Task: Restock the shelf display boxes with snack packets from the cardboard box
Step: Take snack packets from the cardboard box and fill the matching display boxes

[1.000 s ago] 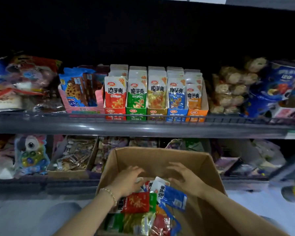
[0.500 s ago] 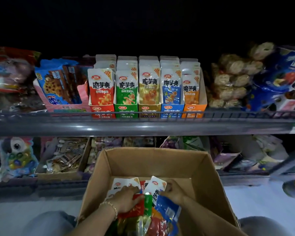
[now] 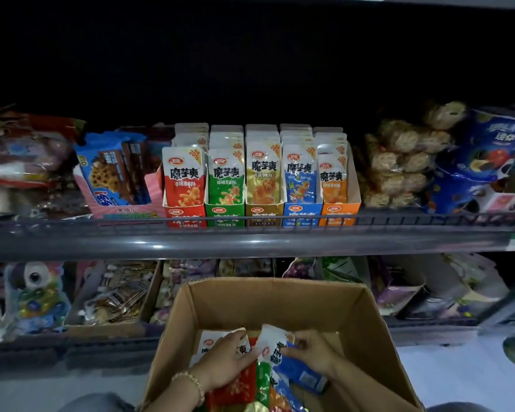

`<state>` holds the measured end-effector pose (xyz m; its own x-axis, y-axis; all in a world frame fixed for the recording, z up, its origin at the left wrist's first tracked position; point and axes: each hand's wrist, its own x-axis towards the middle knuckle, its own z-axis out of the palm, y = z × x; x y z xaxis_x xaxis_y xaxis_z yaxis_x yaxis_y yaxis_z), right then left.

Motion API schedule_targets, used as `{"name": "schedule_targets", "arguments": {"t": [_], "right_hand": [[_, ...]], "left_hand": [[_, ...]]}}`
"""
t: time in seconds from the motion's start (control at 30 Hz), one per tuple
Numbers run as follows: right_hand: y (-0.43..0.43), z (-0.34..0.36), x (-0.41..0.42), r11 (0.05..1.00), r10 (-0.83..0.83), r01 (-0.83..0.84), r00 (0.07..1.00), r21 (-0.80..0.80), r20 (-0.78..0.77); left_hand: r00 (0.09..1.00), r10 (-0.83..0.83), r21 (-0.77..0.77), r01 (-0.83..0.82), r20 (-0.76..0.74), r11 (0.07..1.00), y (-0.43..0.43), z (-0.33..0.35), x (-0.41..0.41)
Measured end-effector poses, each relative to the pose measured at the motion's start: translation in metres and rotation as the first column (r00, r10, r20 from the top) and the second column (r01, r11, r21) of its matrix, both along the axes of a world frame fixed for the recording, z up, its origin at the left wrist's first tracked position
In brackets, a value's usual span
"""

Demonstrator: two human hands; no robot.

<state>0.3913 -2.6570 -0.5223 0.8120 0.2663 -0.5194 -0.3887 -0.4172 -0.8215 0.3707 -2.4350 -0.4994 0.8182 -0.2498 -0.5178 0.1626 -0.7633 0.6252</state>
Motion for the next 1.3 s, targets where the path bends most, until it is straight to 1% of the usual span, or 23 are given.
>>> {"name": "schedule_targets", "arguments": {"t": [0.1, 0.17, 0.2, 0.27, 0.33, 0.37, 0.43, 0.47, 0.5, 0.53, 0.6, 0.67, 0.7, 0.73, 0.8, 0.83, 0.87, 0.9, 0.97, 1.03, 1.13, 1.23, 1.3], "right_hand": [[-0.007, 0.044, 0.006, 0.998, 0.043, -0.049, 0.990, 0.048, 0.134], [-0.011, 0.074, 0.006, 0.995, 0.040, -0.055, 0.985, 0.085, 0.169], [-0.011, 0.085, 0.005, 0.993, 0.027, -0.047, 0.985, 0.112, 0.170], [-0.008, 0.104, 0.001, 0.981, -0.028, -0.006, 0.984, 0.193, 0.175], [0.000, 0.122, -0.008, 0.955, -0.133, 0.068, 0.969, 0.290, 0.210], [0.005, 0.130, -0.013, 0.937, -0.184, 0.100, 0.956, 0.335, 0.229], [0.013, 0.141, -0.025, 0.919, -0.217, 0.108, 0.942, 0.380, 0.256], [0.016, 0.144, -0.031, 0.920, -0.205, 0.087, 0.938, 0.383, 0.278], [0.019, 0.148, -0.037, 0.914, -0.207, 0.078, 0.933, 0.397, 0.295], [0.021, 0.150, -0.040, 0.909, -0.229, 0.090, 0.923, 0.407, 0.308], [0.022, 0.157, -0.042, 0.880, -0.322, 0.164, 0.896, 0.446, 0.306], [0.021, 0.163, -0.040, 0.877, -0.385, 0.222, 0.854, 0.425, 0.349], [0.022, 0.166, -0.039, 0.896, -0.372, 0.219, 0.845, 0.386, 0.384], [0.025, 0.167, -0.037, 0.917, -0.343, 0.206, 0.845, 0.342, 0.411], [0.035, 0.172, -0.038, 0.966, -0.243, 0.162, 0.834, 0.200, 0.496], [0.040, 0.173, -0.037, 0.981, -0.189, 0.139, 0.819, 0.132, 0.542], [0.044, 0.173, -0.037, 0.987, -0.158, 0.124, 0.814, 0.098, 0.559], [0.048, 0.175, -0.038, 0.988, -0.149, 0.110, 0.832, 0.105, 0.535], [0.050, 0.177, -0.038, 0.983, -0.150, 0.078, 0.868, 0.168, 0.473], [0.045, 0.183, -0.034, 0.976, -0.163, 0.063, 0.849, 0.209, 0.502], [0.030, 0.192, -0.024, 0.970, -0.187, 0.051, 0.780, 0.238, 0.597], [0.021, 0.202, -0.013, 0.953, -0.182, 0.012, 0.820, 0.302, 0.542], [0.019, 0.211, -0.008, 0.931, -0.176, -0.023, 0.846, 0.363, 0.503]], "left_hand": [[0.998, 0.056, -0.143, -0.052, 0.025, 0.988, -0.006, 0.019, -0.004], [0.991, 0.119, -0.281, -0.097, 0.066, 0.955, -0.013, 0.035, -0.010], [0.985, 0.155, -0.370, -0.114, 0.082, 0.922, -0.017, 0.042, -0.012], [0.966, 0.250, -0.532, -0.179, 0.064, 0.828, -0.027, 0.059, -0.017], [0.918, 0.396, -0.640, -0.291, 0.024, 0.712, -0.033, 0.074, -0.021], [0.885, 0.466, -0.682, -0.335, 0.010, 0.650, -0.035, 0.079, -0.023], [0.815, 0.579, -0.754, -0.377, 0.005, 0.538, -0.037, 0.094, -0.026], [0.788, 0.616, -0.772, -0.389, 0.004, 0.502, -0.036, 0.102, -0.028], [0.775, 0.632, -0.782, -0.391, 0.006, 0.486, -0.034, 0.110, -0.029], [0.773, 0.635, -0.784, -0.385, 0.015, 0.487, -0.032, 0.119, -0.032], [0.793, 0.608, -0.774, -0.367, 0.030, 0.516, -0.027, 0.127, -0.034], [0.815, 0.577, -0.738, -0.356, 0.056, 0.574, -0.024, 0.132, -0.036], [0.829, 0.556, -0.724, -0.353, 0.051, 0.592, -0.025, 0.132, -0.036], [0.843, 0.538, -0.726, -0.350, 0.032, 0.592, -0.027, 0.135, -0.036], [0.867, 0.498, -0.729, -0.359, -0.028, 0.583, -0.036, 0.141, -0.036], [0.880, 0.471, -0.728, -0.360, -0.057, 0.584, -0.040, 0.144, -0.036], [0.893, 0.441, -0.741, -0.354, -0.087, 0.571, -0.044, 0.148, -0.035], [0.899, 0.418, -0.754, -0.362, -0.128, 0.548, -0.046, 0.148, -0.033], [0.895, 0.398, -0.781, -0.393, -0.203, 0.485, -0.044, 0.149, -0.030], [0.889, 0.405, -0.790, -0.400, -0.212, 0.465, -0.037, 0.149, -0.029], [0.901, 0.416, -0.772, -0.348, -0.120, 0.532, -0.027, 0.158, -0.031], [0.915, 0.403, -0.753, -0.267, -0.003, 0.602, -0.020, 0.173, -0.024], [0.919, 0.391, -0.733, -0.239, 0.041, 0.637, -0.020, 0.181, -0.016]]}}
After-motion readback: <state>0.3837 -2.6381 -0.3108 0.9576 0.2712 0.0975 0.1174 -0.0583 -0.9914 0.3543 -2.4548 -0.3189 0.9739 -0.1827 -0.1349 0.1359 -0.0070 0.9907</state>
